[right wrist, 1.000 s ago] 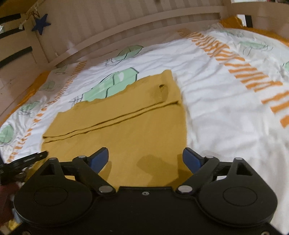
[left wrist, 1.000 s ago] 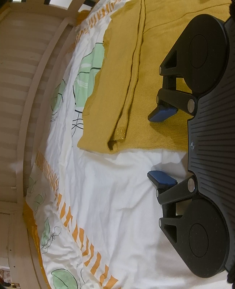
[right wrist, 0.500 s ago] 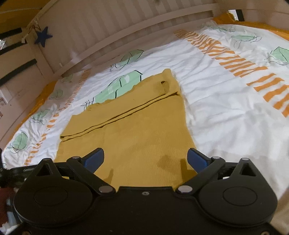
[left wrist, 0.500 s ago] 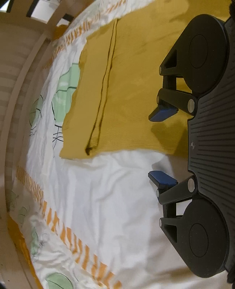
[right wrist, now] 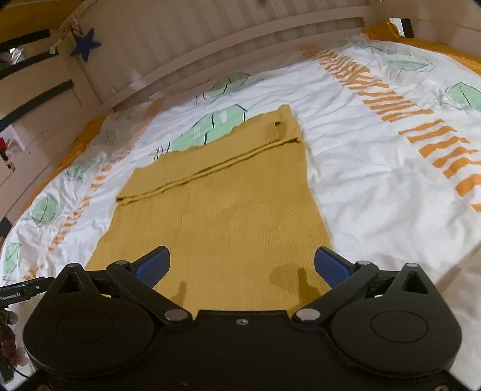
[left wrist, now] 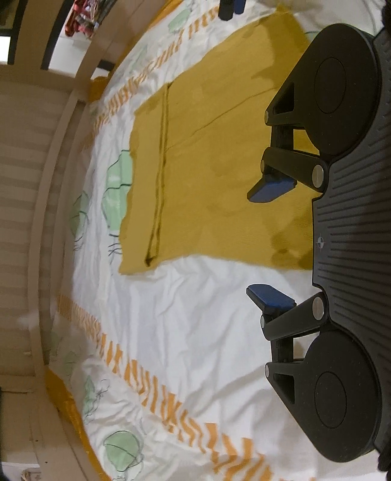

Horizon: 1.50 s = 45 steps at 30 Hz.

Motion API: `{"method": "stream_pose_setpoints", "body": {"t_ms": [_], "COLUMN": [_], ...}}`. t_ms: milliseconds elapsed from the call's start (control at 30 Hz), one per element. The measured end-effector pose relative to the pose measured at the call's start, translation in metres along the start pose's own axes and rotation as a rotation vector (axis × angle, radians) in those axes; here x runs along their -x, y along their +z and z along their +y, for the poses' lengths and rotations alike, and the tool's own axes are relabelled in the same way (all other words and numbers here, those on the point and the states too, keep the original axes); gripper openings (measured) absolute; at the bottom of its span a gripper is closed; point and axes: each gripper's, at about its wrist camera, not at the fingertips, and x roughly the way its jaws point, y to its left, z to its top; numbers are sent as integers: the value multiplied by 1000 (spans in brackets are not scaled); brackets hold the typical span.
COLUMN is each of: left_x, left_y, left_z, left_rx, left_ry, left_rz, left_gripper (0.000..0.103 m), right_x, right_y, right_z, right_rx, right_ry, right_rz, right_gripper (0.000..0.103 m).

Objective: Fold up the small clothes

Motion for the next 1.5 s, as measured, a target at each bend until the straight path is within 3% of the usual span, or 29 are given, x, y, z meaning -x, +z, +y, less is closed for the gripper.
{"method": "stream_pose_setpoints", "body": {"t_ms": [267,367,533,833,1100,1200,1367,1500], "left_x": [-12,-28,-41,-47,-47,-47,-50,-50], "left_y": [-14,-15,-20,-22,-21,-21,-20,-20], "left_z": [-6,0,14,17,26,26,25,25], "left_rx": [-40,2,90,105,164,169,162,162], "left_ry": [-8,10,-5,-77,-188,-207,-212,-211], "left_rz": [109,192,266,315,326,330,335,335], "left_gripper": [58,58,58,64,65,64,64,64], "right_x": [17,19,14,7,5,-4,-26,-35], "right_y": [-10,-13,-13,-11,2,7,11,10], "right_z": [-11,-17,-20,-24,-30,-37,-57,-66], "right_rx": [-40,-79,-91,-113,-120,-121,-189,-219], "right_ry": [-20,-17,-25,-24,-46,-47,20,62], "right_rz": [27,23,36,78,116,174,332,403], "right_gripper": [103,103,103,103,103,103,103,103]}}
